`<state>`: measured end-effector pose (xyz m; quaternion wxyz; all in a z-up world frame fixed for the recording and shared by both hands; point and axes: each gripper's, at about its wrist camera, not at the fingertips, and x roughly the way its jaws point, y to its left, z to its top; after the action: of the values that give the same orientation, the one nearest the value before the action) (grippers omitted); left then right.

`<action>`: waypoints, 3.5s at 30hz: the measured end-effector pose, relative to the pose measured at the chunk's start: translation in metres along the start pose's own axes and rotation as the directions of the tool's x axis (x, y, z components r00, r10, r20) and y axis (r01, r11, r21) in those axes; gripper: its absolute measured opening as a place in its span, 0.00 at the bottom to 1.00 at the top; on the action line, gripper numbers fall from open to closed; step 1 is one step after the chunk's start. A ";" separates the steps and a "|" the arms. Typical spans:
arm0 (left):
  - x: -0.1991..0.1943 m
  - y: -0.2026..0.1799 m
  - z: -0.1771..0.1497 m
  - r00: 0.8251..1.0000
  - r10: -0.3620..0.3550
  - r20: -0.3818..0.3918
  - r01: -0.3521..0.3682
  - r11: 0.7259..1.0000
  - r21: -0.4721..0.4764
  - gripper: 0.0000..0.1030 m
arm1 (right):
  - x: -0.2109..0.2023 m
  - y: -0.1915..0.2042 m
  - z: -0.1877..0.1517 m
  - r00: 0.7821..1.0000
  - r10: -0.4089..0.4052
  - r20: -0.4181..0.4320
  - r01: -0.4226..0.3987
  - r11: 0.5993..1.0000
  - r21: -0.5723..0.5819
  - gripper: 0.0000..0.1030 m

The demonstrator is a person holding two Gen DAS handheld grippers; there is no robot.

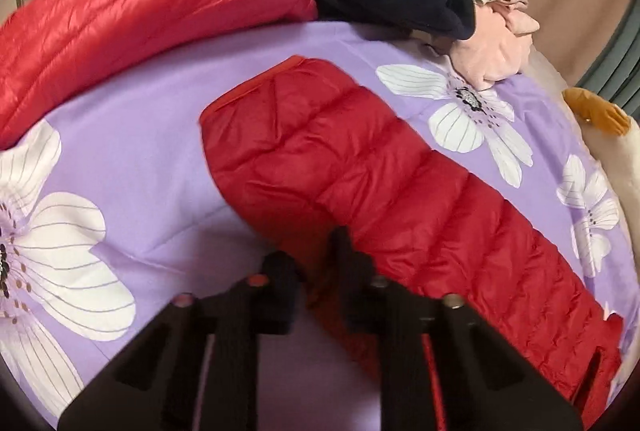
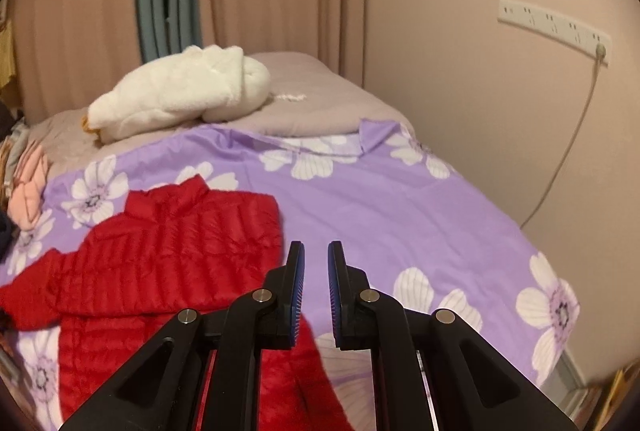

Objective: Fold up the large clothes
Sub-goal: 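Fold the held sleeve across the jacket body and open the left tool, then grasp the jacket hem with the right tool while the left tool grasps it too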

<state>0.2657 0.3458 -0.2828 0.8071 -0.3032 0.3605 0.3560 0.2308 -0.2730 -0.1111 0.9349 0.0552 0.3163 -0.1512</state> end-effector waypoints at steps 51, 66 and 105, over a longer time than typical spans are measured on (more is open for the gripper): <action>-0.325 -0.262 -0.212 0.730 -0.665 -0.158 0.601 0.515 0.611 0.62 | -0.048 -0.055 -0.024 0.995 0.097 -0.004 -0.096 0.988 0.124 0.09; -0.259 -0.174 -0.145 0.868 -0.496 -0.006 0.434 0.755 0.491 0.62 | -0.022 0.012 -0.021 0.983 0.177 -0.042 -0.175 0.983 0.057 0.58; -0.150 -0.166 -0.144 0.941 -0.331 -0.071 0.327 0.830 0.452 0.60 | 0.117 0.014 -0.011 0.986 0.138 -0.096 -0.110 0.963 0.247 0.20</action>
<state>0.2714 0.0921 -0.2043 0.9065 -0.1601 0.3724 0.1184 0.3170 -0.2862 -0.1907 0.9097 0.1962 0.3435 -0.1262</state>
